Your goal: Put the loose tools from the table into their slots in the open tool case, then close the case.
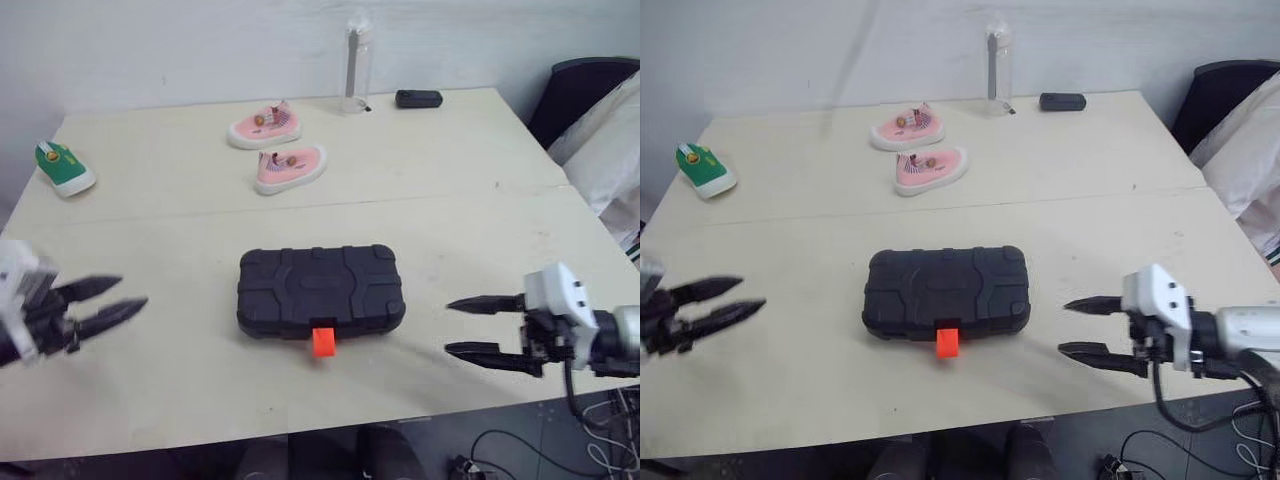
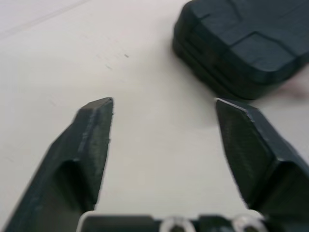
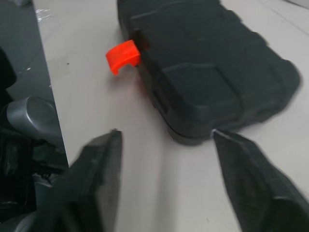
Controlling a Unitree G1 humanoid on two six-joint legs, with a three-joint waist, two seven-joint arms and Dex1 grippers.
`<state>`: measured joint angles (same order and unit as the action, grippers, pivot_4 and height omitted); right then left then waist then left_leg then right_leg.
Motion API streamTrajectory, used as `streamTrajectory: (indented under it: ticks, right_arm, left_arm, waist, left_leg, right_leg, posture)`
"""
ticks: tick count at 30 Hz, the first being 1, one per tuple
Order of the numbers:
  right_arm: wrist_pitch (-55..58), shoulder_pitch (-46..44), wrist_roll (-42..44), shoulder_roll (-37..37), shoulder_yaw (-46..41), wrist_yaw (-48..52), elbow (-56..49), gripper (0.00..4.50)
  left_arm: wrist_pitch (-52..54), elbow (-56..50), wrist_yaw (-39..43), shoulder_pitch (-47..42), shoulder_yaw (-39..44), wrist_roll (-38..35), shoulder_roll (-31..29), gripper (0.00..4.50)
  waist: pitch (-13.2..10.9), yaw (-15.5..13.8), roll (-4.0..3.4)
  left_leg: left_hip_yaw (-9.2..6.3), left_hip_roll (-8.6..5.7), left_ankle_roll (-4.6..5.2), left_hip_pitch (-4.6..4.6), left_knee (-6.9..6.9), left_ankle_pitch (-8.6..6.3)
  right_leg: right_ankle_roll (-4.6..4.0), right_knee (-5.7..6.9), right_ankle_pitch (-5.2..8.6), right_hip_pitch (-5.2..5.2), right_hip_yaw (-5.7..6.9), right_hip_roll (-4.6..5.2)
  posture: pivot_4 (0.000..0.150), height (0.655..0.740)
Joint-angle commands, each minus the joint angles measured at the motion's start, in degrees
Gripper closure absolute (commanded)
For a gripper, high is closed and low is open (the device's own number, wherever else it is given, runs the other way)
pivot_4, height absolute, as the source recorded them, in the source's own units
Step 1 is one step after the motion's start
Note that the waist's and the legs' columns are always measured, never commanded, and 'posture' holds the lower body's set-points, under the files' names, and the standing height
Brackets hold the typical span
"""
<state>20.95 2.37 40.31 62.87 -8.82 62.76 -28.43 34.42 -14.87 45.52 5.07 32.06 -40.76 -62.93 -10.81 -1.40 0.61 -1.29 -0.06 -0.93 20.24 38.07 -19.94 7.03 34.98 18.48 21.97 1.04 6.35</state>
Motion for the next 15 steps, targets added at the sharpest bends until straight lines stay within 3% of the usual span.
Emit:
streamTrajectory:
  ticks: [1, 3, 4, 10, 15]
  right_arm:
    - [-1.1, -5.4, -6.5, -3.5, 8.1, -0.1, 0.4, 3.37]
    - [-0.5, -7.9, -8.8, -5.2, 11.5, 0.2, 1.2, 4.31]
    - [-0.8, -8.7, -10.1, -5.9, 13.0, 0.7, 1.5, 4.50]
    - [-1.8, -12.6, -17.2, -9.8, 20.5, 1.5, 4.1, 4.50]
    - [-2.0, -15.3, -20.6, -12.6, 21.8, 0.7, 6.5, 4.50]
  left_arm:
    - [-4.9, 8.0, 2.3, -14.3, -14.6, 8.0, 1.3, 3.22]
    - [-7.0, 13.0, 4.5, -21.9, -21.8, 12.4, 3.4, 4.11]
    - [-8.4, 15.7, 5.8, -25.0, -25.0, 14.9, 4.5, 4.49]
    - [-18.5, 38.1, 9.3, -42.1, -36.4, 27.1, 13.2, 4.49]
    - [-25.1, 49.3, 15.4, -49.5, -41.1, 32.1, 18.6, 4.49]
  waist:
    - [0.0, 0.2, 0.00]
    - [0.0, 0.2, 0.00]
    - [0.0, 0.4, 0.01]
    - [0.0, 1.2, 0.19]
    - [0.0, 1.4, 0.22]
  left_leg:
    - [0.11, -0.13, 0.07, 0.08, 0.00, 0.05]
    - [0.33, -0.23, 0.13, 0.42, 0.05, 0.14]
    - [0.39, -0.31, 0.16, 0.64, 0.17, 0.14]
    - [1.18, -0.17, 0.10, 1.22, 0.41, 0.08]
    - [1.23, -0.12, 0.10, 1.30, 1.05, 0.08]
  right_leg:
    - [0.05, 0.01, -0.03, 0.11, -0.06, 0.01]
    - [0.27, 0.34, -0.15, 0.55, -0.05, 0.10]
    - [0.29, 0.45, -0.15, 0.77, 0.19, 0.16]
    - [0.37, 0.71, -0.20, 1.50, 1.99, 0.33]
    - [0.33, 0.97, -0.42, 1.42, 2.07, 0.37]
  posture:
    - [0.150, 0.7269]
    - [0.150, 0.7269]
    - [0.150, 0.7269]
    - [0.150, 0.7269]
    - [0.150, 0.7269]
